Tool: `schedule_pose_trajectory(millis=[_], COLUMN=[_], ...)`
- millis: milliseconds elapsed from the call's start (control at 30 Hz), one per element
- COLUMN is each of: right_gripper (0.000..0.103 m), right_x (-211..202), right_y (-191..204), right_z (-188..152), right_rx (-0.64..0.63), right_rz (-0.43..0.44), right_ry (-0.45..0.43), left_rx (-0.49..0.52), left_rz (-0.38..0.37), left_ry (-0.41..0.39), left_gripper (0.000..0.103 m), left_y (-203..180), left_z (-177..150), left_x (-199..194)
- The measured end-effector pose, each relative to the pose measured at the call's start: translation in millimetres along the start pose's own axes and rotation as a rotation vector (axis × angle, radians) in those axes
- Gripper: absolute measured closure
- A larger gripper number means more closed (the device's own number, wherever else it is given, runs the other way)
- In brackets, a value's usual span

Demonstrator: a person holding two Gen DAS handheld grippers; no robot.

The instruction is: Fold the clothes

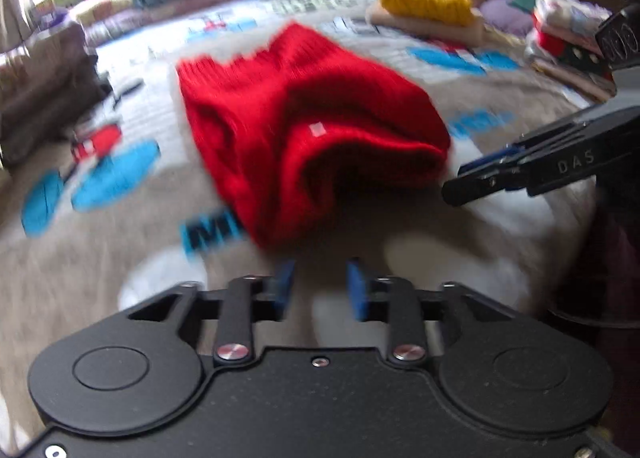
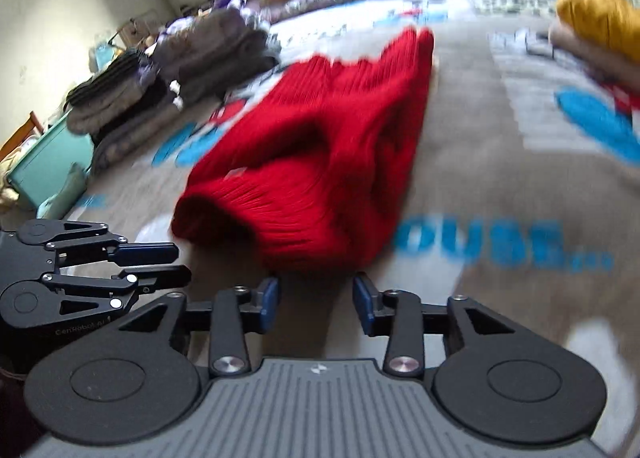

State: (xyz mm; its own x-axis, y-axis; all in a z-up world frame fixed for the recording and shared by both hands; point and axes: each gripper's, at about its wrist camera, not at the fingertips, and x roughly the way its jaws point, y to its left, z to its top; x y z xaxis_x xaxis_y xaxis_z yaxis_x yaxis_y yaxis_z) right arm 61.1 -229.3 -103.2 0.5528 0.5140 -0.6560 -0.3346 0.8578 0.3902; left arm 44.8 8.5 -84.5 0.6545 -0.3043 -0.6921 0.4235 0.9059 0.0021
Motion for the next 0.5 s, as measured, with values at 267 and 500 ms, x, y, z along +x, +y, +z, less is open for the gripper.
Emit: schedule_pose_trajectory(millis=[267,500], right_gripper=[0.048,0.044], right_x=[-32.4,-18.9], right_y=[-26.8,-60.0], right_z=[-17.9,-22.9], right_rx=[0.342,0.65], right_rz=[0.187,0.252], right_ry=[-0.021,-0.189], left_rx=[-0.303,-0.591], left_rz=[-0.105,-0.169], left_ry=[-0.018,-0.051], left_gripper=[0.039,0.036], left_y=[27.9,46.0], left_z=[0.0,-8.6], left_x=[-39.6,-29.2])
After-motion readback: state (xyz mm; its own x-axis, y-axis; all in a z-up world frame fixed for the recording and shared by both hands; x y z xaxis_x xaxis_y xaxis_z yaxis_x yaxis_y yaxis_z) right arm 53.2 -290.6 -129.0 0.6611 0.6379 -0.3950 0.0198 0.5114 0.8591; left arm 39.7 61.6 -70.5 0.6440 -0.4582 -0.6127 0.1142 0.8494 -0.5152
